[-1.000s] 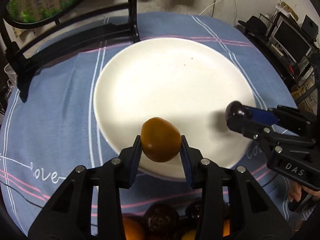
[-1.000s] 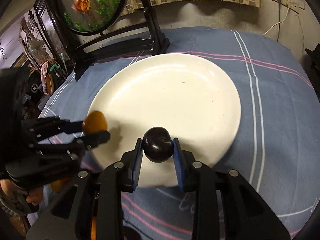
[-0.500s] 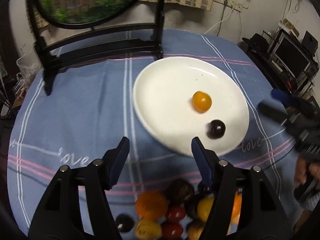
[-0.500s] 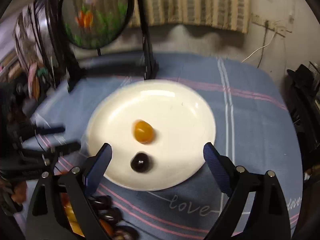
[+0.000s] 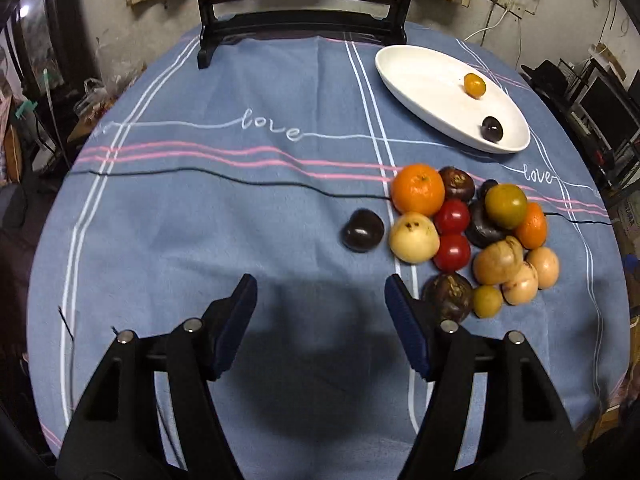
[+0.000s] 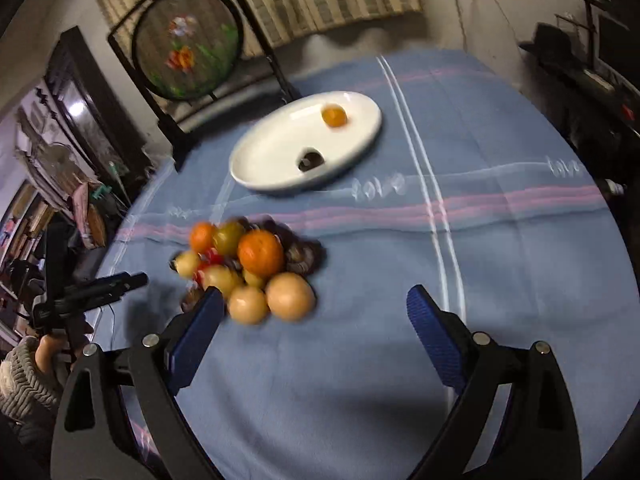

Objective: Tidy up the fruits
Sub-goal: 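Grasp a dark plum from the cluster with the left gripper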

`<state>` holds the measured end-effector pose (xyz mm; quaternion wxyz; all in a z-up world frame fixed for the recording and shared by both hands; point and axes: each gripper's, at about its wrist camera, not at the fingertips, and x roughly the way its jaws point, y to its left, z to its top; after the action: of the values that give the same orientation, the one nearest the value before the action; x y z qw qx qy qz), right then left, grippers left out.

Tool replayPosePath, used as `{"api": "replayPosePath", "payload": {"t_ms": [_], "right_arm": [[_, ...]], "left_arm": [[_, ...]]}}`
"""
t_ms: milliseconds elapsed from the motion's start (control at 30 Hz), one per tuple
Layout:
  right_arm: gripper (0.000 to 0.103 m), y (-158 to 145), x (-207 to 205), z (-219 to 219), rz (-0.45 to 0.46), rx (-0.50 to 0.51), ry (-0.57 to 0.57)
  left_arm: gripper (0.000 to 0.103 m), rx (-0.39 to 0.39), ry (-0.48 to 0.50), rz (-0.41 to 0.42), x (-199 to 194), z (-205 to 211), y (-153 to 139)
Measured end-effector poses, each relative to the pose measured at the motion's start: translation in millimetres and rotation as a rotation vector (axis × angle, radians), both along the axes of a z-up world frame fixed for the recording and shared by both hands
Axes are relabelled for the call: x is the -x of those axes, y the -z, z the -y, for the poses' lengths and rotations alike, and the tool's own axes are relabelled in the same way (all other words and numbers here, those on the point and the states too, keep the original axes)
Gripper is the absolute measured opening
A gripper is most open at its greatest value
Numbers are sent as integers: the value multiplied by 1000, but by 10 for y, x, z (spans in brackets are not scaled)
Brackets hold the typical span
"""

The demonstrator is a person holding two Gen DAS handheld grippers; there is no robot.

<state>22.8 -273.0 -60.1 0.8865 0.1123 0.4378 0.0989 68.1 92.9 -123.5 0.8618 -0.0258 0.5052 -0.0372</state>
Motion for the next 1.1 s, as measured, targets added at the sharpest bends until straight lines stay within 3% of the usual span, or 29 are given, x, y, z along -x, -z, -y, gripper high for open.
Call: {"api": "replayPosePath", "payload": {"t_ms": [200, 300, 500, 800, 933, 1100], "right_arm": [[93, -182, 185, -76, 46, 60, -19], [93, -235, 211, -9, 60, 77, 4], [93, -182, 191, 72, 23, 81, 51], [93, -105, 44, -113, -20, 137, -4], [93, -81, 14, -114, -37, 142, 1], [93, -50, -6, -126, -55, 146, 3]], "left_arm": [[67, -28, 11, 9, -265, 94, 165], [59, -48, 31, 2, -385, 133, 256], [56, -14, 101, 20, -448, 205, 279], [52, 52, 137, 23, -604, 150, 366], [41, 103, 153, 9, -596, 125, 385], [33, 97, 170, 8, -555, 182, 394]]}}
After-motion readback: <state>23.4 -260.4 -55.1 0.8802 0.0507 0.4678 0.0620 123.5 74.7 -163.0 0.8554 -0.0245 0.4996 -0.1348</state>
